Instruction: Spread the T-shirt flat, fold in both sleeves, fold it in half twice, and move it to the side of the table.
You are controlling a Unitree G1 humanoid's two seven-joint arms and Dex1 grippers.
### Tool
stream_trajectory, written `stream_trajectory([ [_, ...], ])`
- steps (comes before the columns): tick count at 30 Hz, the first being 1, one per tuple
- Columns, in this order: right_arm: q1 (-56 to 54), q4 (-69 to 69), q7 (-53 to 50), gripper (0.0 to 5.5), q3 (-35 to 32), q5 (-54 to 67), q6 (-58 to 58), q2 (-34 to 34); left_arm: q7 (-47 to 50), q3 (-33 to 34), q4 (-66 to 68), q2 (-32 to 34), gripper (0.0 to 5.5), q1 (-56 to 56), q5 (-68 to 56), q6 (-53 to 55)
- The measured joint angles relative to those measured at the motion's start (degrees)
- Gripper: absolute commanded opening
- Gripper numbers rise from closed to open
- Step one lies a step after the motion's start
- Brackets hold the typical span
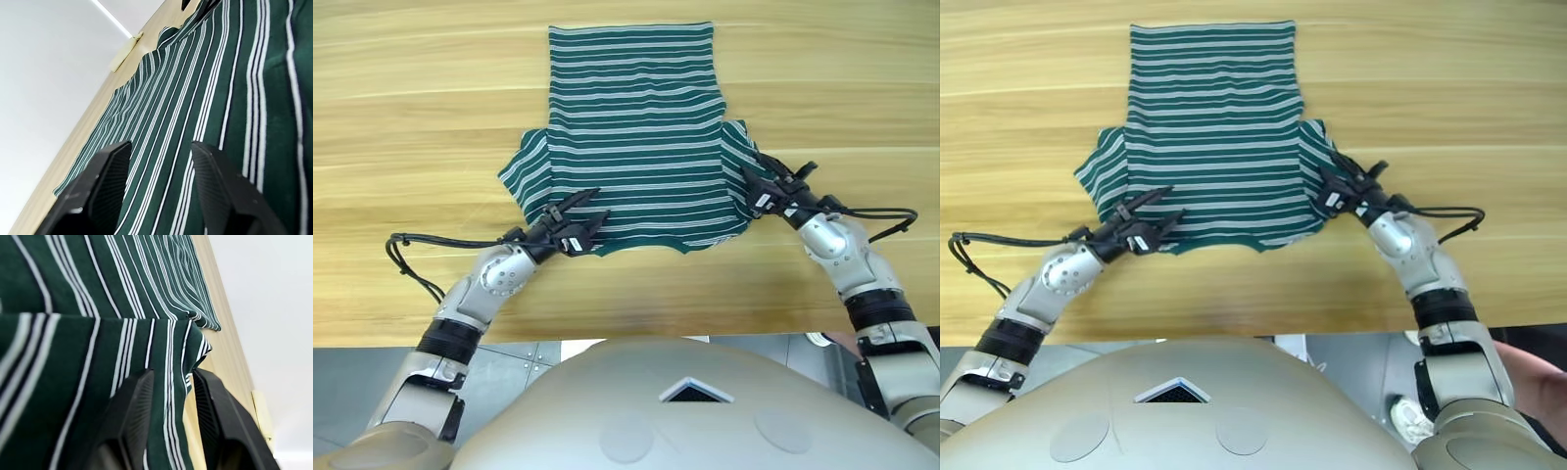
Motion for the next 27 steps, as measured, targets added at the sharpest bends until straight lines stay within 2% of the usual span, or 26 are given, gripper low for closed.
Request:
stream_trajectory([
  [13, 5.0, -7.75, 0.32, 1.48, -1.09, 2.42, 1.54, -0.98, 1.18, -0.19, 0.09, -0.08, 2.26, 0.21, 0.07, -0.15],
  [18, 2.94, -23.05, -4.31, 1.48, -10.19, 18.47, -1.41, 5.16, 3.35, 1.08, -9.46, -0.78, 2.26, 5.16, 3.56, 0.97],
  [21, 4.17, -31.92, -2.29, 1.48, -11.66, 24.02, 1.1, 6.07, 5.35, 8.08, -21.68, -0.37, 2.26, 8.61, 3.19, 2.63],
  [24, 5.3, -32.82, -1.08, 1.48, -11.36, 22.44, 2.26, 6.35, 4.81, 13.77, -34.38, -0.4, 2.26, 11.15, -4.1, 3.79],
  [27, 5.46, -31.64, -0.73, 1.48, -11.07, 18.91, 2.28, 6.67, 5.7, 25.47, -37.64, 0.16, 2.26, 12.64, -4.26, 9.08],
])
